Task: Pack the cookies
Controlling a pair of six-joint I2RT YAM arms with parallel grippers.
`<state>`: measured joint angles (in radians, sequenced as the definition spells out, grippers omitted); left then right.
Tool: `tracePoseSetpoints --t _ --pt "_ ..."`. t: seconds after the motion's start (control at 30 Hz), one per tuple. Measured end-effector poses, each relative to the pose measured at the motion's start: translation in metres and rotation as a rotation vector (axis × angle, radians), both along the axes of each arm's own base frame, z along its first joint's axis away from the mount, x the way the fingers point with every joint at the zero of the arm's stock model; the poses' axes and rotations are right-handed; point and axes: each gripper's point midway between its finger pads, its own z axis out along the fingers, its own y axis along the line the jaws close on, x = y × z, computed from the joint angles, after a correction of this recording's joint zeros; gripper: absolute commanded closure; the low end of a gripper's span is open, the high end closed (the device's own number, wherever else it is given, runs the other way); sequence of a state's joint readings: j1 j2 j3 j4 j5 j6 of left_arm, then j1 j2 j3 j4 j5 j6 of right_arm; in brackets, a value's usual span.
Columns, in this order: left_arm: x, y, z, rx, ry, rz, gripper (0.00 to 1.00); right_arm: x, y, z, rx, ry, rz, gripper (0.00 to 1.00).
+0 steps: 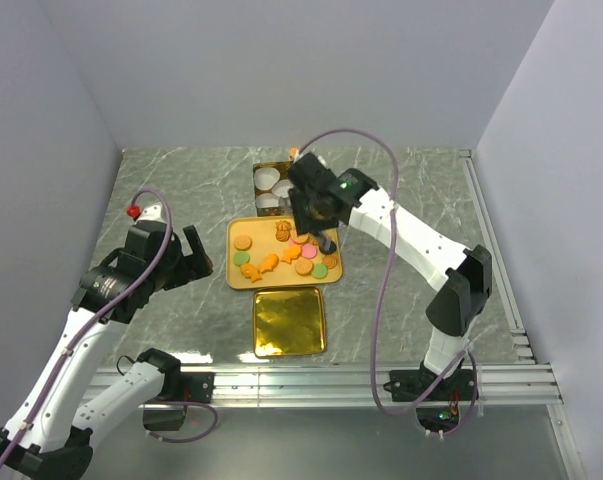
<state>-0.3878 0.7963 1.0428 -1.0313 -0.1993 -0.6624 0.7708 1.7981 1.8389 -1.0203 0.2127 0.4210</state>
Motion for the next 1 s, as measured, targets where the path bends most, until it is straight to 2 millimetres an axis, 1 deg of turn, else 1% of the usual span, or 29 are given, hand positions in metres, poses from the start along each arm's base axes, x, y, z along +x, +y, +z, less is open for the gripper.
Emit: tracePoseSetpoints --t 0.1,0.17,0.27,0.37,0.5,0.63,0.8,0.9,1.0 --pt "0.003 0.000 -0.001 0.012 -0.007 -0.008 0.00 -0.029 0.005 -0.018 -0.014 0.063 0.031 0.48" --pt "0.006 0.000 -0.001 0.020 -0.012 -0.010 0.01 -0.044 0.005 -0.031 -0.029 0.109 0.041 0.49" --pt "0.009 -0.001 -0.007 0.026 -0.013 -0.017 0.01 -0.055 0.000 -0.044 -0.053 0.154 0.033 0.49" --pt "0.010 -0.001 -0.012 0.036 -0.003 -0.023 0.01 -0.062 -0.007 -0.049 -0.081 0.185 0.015 0.49" --pt "0.012 -0.001 -0.011 0.039 -0.012 -0.027 0.00 -0.063 -0.010 -0.050 -0.091 0.191 0.005 0.48" --pt "0.013 -0.002 -0.009 0.036 -0.020 -0.028 0.01 -0.063 -0.017 -0.052 -0.127 0.191 -0.009 0.46" --pt "0.013 -0.002 -0.008 0.034 -0.026 -0.027 0.01 -0.059 -0.024 -0.065 -0.199 0.206 -0.025 0.45" --pt "0.013 -0.002 -0.008 0.034 -0.028 -0.027 0.00 -0.059 -0.025 -0.072 -0.234 0.228 -0.026 0.45" --pt "0.014 -0.001 -0.008 0.035 -0.029 -0.025 0.01 -0.055 -0.022 -0.070 -0.236 0.221 -0.023 0.44"
